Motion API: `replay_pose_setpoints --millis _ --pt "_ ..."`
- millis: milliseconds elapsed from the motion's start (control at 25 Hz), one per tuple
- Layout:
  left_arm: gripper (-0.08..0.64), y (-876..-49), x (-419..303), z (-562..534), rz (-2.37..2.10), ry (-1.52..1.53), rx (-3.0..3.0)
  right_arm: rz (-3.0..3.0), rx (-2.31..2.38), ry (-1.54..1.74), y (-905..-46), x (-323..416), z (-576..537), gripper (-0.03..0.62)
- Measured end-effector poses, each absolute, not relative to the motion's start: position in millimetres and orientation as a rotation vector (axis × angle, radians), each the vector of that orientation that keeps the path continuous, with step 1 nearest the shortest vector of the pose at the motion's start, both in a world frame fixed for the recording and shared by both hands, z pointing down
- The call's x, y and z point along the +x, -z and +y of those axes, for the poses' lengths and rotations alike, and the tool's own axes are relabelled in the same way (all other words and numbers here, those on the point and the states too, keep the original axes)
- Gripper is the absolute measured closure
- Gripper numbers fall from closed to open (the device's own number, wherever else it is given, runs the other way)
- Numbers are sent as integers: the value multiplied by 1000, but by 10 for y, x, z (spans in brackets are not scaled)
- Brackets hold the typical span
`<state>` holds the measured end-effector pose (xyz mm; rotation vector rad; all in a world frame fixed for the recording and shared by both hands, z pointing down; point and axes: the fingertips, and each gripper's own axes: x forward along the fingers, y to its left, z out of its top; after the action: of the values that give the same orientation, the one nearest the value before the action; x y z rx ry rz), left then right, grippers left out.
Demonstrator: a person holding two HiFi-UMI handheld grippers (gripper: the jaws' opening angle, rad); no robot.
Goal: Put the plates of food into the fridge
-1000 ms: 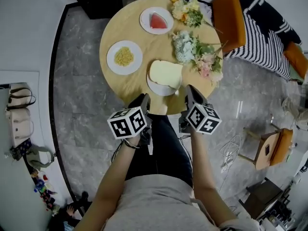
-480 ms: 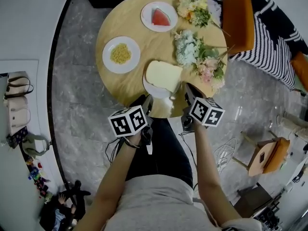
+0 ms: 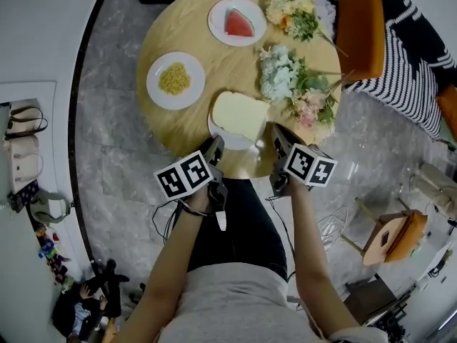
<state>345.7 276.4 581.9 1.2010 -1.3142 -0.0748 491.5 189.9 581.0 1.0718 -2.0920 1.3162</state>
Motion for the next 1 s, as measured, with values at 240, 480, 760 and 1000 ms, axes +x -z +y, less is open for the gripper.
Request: replay_pose_setpoints --millis 240,480,760,1000 --pt "460 -5823 3467 2749 -1319 76 1189 -2085 974 -1336 -5858 4835 1933 577" --pt "460 -5823 3460 2713 -1307 105 1170 -2070 886 -1385 -5894 4748 1918 577" --pt "460 -5829 3452 2705 -1293 125 1158 -2080 792 -1463 -5858 4696 1904 575" --pt "460 -5828 3454 2700 -1273 132 1159 -2053 706 -1551 -5846 4673 1919 519"
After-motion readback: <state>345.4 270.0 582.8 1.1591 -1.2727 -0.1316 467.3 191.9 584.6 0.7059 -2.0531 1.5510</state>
